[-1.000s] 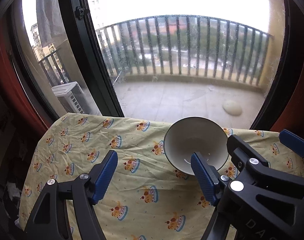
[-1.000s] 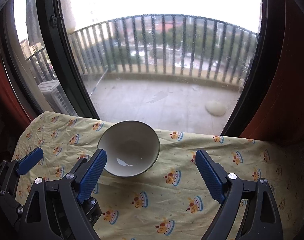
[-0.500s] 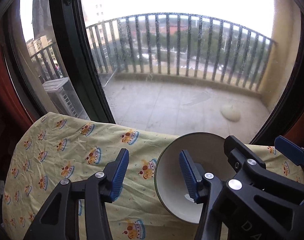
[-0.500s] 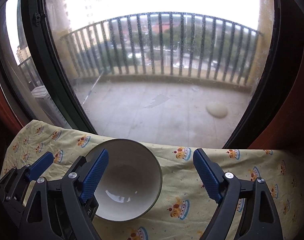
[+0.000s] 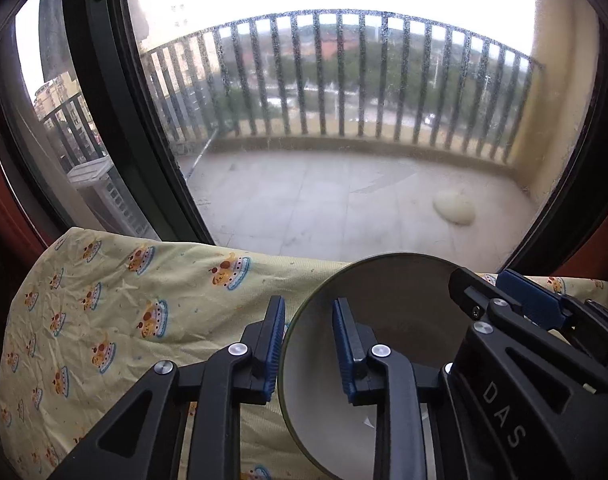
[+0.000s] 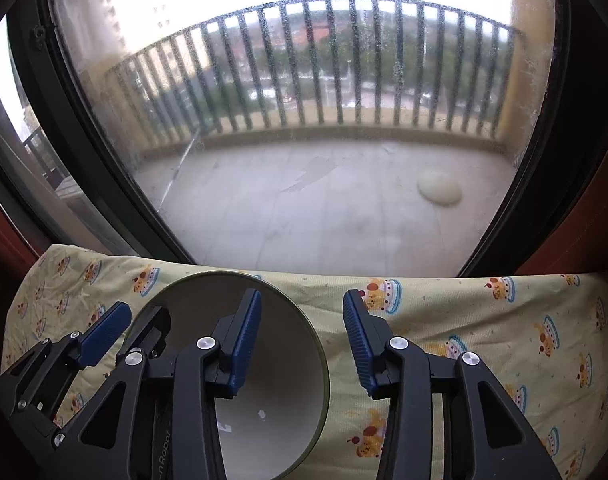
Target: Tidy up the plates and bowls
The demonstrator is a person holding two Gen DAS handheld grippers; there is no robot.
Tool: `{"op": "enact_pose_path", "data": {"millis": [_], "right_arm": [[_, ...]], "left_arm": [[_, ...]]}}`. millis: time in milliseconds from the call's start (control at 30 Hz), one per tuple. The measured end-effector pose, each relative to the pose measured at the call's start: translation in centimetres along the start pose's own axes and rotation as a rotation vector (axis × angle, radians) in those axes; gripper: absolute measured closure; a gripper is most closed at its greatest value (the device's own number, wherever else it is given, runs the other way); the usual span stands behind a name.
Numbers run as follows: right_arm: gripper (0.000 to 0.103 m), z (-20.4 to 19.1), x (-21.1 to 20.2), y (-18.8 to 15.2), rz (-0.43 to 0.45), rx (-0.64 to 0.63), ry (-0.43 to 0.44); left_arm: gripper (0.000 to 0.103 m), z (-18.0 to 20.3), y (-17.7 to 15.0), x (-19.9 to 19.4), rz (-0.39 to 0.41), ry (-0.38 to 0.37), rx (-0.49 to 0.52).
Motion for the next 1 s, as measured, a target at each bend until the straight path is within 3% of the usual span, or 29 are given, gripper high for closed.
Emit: {"op": "enact_pose_path", "data": {"millis": [67, 267, 400, 600, 1000], "right_arm": [[0.074, 0.1, 0.4, -0.2, -0.022, 0.002, 0.021], [0.077, 0.3, 0.3, -1.0, -0.025, 0.003, 0.008], [0.078, 0.2, 0.2, -1.0, -0.026, -0.005, -0.01], [0.078, 0.1, -0.5, -1.3, -0.036, -0.003, -0.016], [0.078, 0.3, -4.3, -4.3, -0.044, 0.032, -0.025]], "left_arm": [[0.082, -0.1, -0.3, 0.2, -0.011, 0.009, -0.007], [0.084, -0.2, -0.9, 0.2, -0.015, 0.008, -0.009], [0.085, 0.0, -0.7, 0.4, -0.026, 0.012, 0.028], [0.085, -0.5, -1.4, -0.2, -0.062, -0.013, 0.003], [0.085, -0.4, -4.1, -3.9, -0.059, -0.048, 0.029]]}}
Point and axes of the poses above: each gripper's, at about its wrist camera, not at the fingertips, and x roughly the way its jaws point, z to its right, y to its top, the point moved 5 cm from there along x, roughly the way its jaws point, and after that the axes turned 10 degrees about -z, right-handed, at the moved point
